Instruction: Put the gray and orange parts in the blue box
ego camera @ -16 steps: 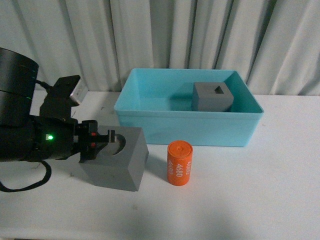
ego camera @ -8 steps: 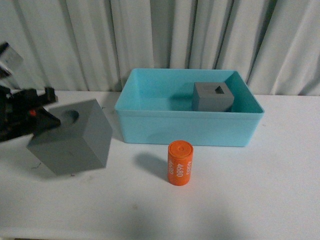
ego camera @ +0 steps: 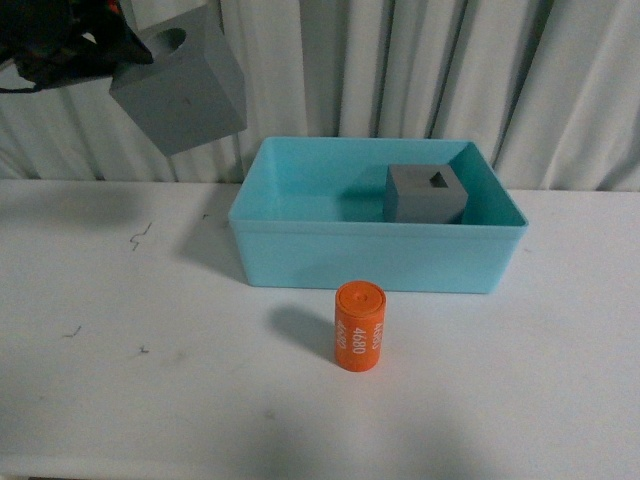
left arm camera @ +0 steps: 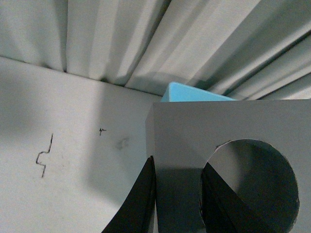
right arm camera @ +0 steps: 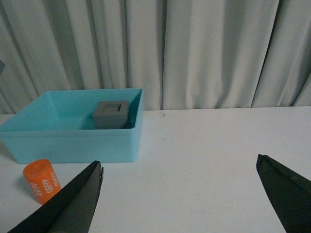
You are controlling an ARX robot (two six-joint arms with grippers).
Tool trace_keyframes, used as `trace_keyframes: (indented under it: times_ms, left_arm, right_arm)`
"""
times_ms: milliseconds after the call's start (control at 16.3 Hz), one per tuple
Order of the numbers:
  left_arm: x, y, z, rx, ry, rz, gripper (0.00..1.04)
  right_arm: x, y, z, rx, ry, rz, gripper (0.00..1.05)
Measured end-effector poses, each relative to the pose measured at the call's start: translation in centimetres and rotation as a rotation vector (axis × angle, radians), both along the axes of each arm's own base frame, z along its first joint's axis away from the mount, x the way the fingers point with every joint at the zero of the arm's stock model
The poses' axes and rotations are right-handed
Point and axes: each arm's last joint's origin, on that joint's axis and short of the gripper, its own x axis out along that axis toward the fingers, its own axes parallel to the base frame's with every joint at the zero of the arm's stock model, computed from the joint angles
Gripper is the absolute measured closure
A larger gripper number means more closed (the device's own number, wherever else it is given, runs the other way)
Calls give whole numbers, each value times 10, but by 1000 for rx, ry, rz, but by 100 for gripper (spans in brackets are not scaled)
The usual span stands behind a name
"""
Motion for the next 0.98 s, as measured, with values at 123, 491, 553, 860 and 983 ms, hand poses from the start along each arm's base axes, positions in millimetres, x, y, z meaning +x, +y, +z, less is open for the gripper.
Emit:
trace_keyframes:
  times_ms: [123, 491, 553, 860, 983]
  left_arm:
    - [27, -12, -12, 27, 23, -8, 84]
    - [56, -52, -21, 68, 13, -82, 84]
    - [56, -57, -25, 68, 20, -90, 84]
    - [57, -75, -36, 79, 36, -119, 84]
    - [60, -82, -50, 92, 71, -128, 84]
  right_arm:
    - [0, 0, 0, 0, 1, 0, 6]
    - [0, 0, 0, 0, 0, 0, 6]
    - [0, 0, 0, 0, 0, 0, 6]
    - [0, 0, 0, 0, 0, 0, 6]
    - [0, 0, 0, 0, 0, 0, 6]
